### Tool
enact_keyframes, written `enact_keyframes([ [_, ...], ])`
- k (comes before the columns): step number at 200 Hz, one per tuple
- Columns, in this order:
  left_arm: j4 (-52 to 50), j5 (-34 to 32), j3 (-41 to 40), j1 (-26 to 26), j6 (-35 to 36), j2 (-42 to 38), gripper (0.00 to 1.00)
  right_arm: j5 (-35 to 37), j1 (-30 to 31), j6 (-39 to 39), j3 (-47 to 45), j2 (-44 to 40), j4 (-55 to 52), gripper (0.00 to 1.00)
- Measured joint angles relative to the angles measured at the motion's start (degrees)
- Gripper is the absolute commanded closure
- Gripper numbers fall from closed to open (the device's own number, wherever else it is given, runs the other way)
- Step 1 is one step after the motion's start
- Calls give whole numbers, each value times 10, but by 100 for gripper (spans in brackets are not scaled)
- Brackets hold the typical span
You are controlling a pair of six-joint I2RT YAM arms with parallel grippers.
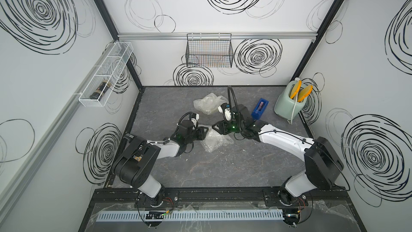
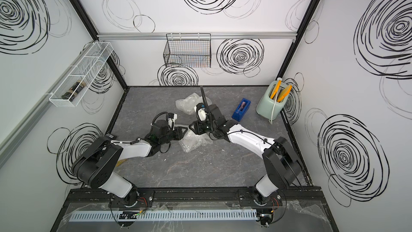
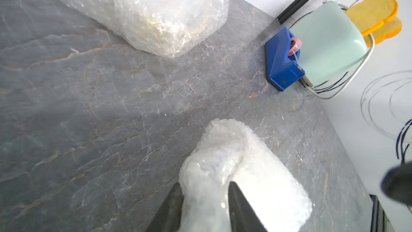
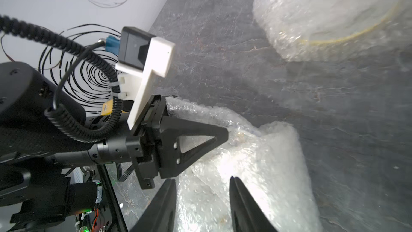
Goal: Wrap bowls in bubble wrap
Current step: Adjust the tape on the bubble wrap, then reset both arms
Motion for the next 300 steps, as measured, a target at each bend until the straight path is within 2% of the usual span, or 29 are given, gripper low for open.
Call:
enact_keyframes([
  [21, -11, -1, 0, 0, -1, -6, 51, -3, -24, 0, -20, -20, -1, 55],
  [33, -21, -2, 0, 0, -2, -8, 45, -5, -37, 0, -30, -30, -2, 55],
  [49, -41, -6, 0, 3, -3, -16, 34, -10, -54, 0, -43, -45, -3, 55],
  [74, -74, -23, 0, 10, -8, -45, 9, -17, -80, -1, -61, -73, -4, 54],
  [93, -92, -47, -6, 27, -13, -85, 0, -26, -103, -2, -79, -98, -4, 54],
  [116, -126, -91, -21, 53, -19, -145, 3, -38, -142, -4, -108, -132, -4, 51],
  [135, -162, -154, -37, 68, -19, -209, 4, -27, -187, -10, -134, -166, -6, 42],
  [170, -192, -321, -92, 69, 0, -379, 4, 88, -261, -21, -208, -254, 15, 26],
  [178, -177, -359, -114, 66, 19, -421, 4, 121, -273, -29, -231, -272, 31, 20],
  [191, -134, -405, -163, 64, 58, -483, 4, 171, -286, -53, -271, -295, 64, 18],
  [207, -46, -438, -244, 61, 118, -548, 4, 200, -303, -82, -317, -309, 106, 17],
  [220, 19, -461, -298, 61, 159, -572, 4, 218, -314, -103, -353, -316, 151, 10],
  [242, 86, -481, -307, 65, 221, -555, 4, 239, -340, -124, -407, -313, 229, 10],
  [255, 138, -485, -307, 70, 251, -512, 4, 244, -362, -131, -429, -291, 276, 10],
  [300, 388, -489, -308, 78, 364, -218, 4, 271, -394, -133, -441, -173, 382, 6],
])
